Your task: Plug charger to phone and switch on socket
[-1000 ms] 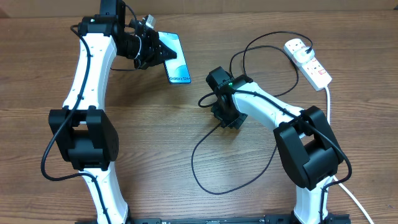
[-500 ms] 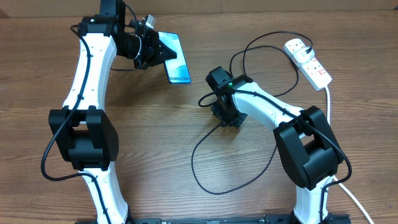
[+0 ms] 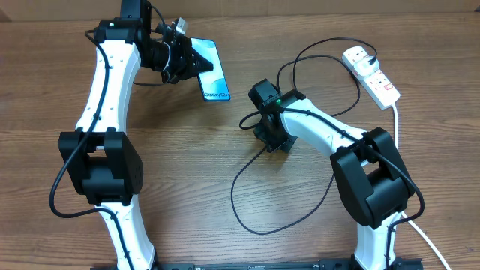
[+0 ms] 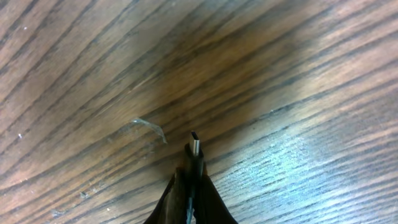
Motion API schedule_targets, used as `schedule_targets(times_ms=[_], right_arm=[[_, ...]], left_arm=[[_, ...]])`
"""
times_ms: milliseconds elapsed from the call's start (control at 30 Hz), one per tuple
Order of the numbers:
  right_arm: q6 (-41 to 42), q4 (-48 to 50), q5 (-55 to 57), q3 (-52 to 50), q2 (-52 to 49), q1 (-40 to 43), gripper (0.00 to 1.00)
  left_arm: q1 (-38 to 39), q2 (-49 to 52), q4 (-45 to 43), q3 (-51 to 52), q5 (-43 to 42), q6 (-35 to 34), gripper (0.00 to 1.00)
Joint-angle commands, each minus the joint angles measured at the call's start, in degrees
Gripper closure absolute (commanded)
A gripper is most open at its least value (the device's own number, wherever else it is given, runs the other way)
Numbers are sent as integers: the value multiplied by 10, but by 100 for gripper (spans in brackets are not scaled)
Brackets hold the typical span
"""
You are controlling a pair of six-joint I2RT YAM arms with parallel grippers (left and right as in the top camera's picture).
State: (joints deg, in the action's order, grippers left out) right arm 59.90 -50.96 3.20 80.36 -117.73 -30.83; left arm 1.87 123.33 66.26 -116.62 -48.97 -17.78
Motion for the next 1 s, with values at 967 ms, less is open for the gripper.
schedule_targets(times_ms=[967], right_arm=[[-571, -49, -535, 55, 254, 43, 96]], left_arm=[[17, -12, 2, -9, -417, 133, 96]])
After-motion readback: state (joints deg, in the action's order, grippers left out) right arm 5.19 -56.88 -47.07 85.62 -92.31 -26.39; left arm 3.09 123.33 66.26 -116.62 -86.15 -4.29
